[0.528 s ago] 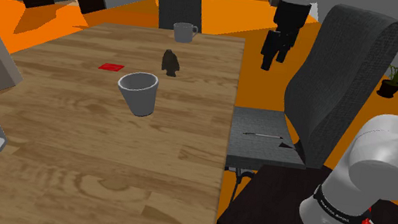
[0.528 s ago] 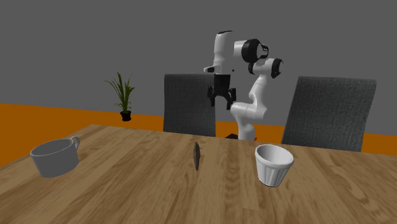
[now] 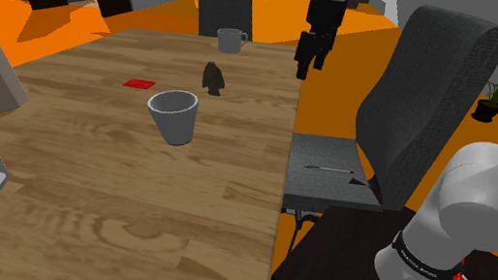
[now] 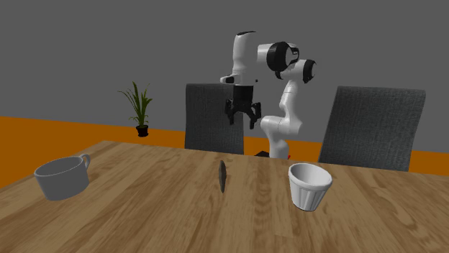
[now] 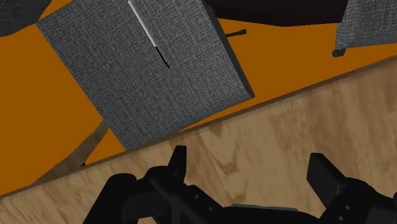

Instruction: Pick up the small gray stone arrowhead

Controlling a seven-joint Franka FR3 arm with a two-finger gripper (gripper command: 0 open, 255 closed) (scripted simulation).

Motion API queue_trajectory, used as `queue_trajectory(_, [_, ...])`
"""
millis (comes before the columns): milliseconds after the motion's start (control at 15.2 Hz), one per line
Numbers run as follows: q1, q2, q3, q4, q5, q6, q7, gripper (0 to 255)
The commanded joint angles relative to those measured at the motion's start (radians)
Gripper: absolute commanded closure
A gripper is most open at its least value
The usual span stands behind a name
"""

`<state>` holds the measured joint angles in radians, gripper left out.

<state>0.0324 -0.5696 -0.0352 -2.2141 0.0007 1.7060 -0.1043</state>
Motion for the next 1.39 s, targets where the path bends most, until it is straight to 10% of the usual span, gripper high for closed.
queue_trajectory(0, [0.015, 0.081, 0.003, 0.059, 0.003, 0.022, -0.024, 0])
queue_trajectory(1320, [0.115, 0.799, 0.073, 0.832, -0.006, -0.038, -0.21, 0])
